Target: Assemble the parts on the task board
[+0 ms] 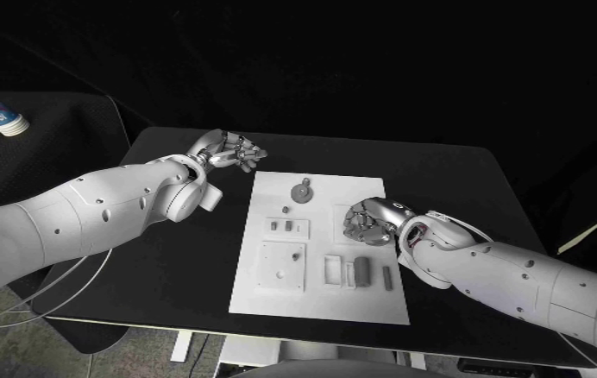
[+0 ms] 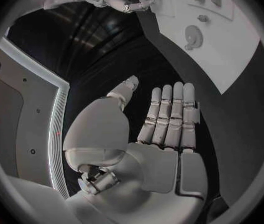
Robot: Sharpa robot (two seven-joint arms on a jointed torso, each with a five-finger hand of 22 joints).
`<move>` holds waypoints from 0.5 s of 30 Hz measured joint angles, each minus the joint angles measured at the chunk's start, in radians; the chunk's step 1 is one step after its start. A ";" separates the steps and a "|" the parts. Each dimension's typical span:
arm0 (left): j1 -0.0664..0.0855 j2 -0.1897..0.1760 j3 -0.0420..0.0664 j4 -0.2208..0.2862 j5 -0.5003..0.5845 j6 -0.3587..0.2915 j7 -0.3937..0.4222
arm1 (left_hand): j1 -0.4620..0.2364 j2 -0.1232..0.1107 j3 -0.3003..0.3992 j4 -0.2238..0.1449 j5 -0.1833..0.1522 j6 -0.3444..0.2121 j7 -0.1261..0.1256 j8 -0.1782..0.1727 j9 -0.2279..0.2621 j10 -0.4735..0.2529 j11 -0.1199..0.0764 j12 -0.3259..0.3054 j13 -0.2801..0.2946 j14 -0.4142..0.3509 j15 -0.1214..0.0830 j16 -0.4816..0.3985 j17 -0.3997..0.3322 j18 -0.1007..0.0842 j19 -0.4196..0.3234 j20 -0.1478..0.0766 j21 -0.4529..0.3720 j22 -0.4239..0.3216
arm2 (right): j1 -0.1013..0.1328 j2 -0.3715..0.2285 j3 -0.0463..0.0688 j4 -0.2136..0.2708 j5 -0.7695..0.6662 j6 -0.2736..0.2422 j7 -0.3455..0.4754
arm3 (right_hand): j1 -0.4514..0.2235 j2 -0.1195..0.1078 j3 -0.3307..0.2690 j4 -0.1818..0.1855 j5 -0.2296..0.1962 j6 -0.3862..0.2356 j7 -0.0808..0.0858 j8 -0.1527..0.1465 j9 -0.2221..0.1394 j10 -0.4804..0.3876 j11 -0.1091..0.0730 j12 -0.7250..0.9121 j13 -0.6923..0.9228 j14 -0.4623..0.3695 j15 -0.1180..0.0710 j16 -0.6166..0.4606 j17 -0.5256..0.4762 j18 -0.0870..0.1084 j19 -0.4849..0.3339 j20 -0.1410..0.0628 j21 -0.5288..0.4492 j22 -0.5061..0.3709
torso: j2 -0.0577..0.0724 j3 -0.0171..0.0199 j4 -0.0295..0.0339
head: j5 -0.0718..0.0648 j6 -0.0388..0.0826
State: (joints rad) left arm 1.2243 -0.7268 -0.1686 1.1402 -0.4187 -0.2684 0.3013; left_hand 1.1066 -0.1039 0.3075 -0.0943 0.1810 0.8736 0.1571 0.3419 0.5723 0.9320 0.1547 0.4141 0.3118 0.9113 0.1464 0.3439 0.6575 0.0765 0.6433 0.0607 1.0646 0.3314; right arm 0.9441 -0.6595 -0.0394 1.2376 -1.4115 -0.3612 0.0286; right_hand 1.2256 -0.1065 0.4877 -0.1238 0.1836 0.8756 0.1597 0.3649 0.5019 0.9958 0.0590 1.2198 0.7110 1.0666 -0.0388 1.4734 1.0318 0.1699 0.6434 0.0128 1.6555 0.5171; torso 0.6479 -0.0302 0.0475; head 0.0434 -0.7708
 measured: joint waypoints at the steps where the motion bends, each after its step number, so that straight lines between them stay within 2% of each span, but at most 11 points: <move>1: 0.000 0.000 0.000 0.000 0.000 0.000 0.000 | 0.000 0.000 0.000 0.000 0.000 0.000 0.000 0.000 0.000 0.000 0.000 0.000 0.000 0.000 0.000 0.000 0.000 0.000 0.000 0.000 0.000 0.000 | 0.000 0.000 0.000 0.000 0.000 -0.001 0.000 | 0.003 -0.003 0.000 0.000 0.000 0.000 0.000 0.000 -0.001 0.000 0.000 0.000 0.000 0.000 0.000 0.000 -0.001 0.000 0.000 0.000 0.000 0.000 | 0.000 0.0001 0.0001 | 0.000 0.000; 7: 0.000 0.000 0.000 0.000 0.000 0.001 0.000 | 0.000 0.000 0.000 0.000 0.000 0.000 0.000 0.000 0.000 0.000 0.000 -0.004 0.000 0.000 0.000 0.000 -0.001 0.000 0.000 0.000 0.000 0.000 | 0.000 0.000 0.000 0.000 0.001 -0.003 0.000 | 0.005 -0.006 0.000 0.000 -0.001 -0.024 0.003 -0.017 -0.007 0.000 0.000 0.000 -0.003 -0.001 0.002 0.000 -0.002 0.000 0.000 0.000 0.000 -0.002 | 0.000 0.0003 0.0000 | -0.001 0.000; 15: 0.000 0.000 0.000 -0.001 0.000 0.002 0.000 | 0.000 0.000 0.000 0.000 0.000 0.000 0.000 0.000 0.000 0.000 0.000 -0.004 0.000 0.000 0.000 -0.004 -0.001 0.000 0.000 0.000 0.000 0.000 | 0.000 -0.001 0.000 0.000 0.001 -0.005 0.000 | 0.001 -0.009 0.000 0.000 -0.001 -0.025 0.004 -0.017 -0.008 0.000 0.000 0.000 -0.003 -0.002 0.002 0.000 -0.002 0.000 0.000 0.000 0.000 -0.002 | 0.000 0.0003 0.0000 | -0.002 -0.001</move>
State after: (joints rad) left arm 1.2243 -0.7268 -0.1686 1.1397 -0.4186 -0.2667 0.3008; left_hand 1.1066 -0.1039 0.3075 -0.0943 0.1810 0.8736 0.1571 0.3419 0.5721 0.9320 0.1547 0.4102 0.3116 0.9113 0.1464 0.3400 0.6565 0.0765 0.6433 0.0607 1.0646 0.3314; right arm 0.9441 -0.6602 -0.0395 1.2377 -1.4103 -0.3666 0.0286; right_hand 1.2269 -0.1159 0.4876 -0.1239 0.1831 0.8507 0.1641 0.3481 0.4938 0.9956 0.0590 1.2197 0.7080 1.0650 -0.0371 1.4735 1.0294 0.1698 0.6434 0.0129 1.6554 0.5155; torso 0.6480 -0.0299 0.0475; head 0.0419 -0.7717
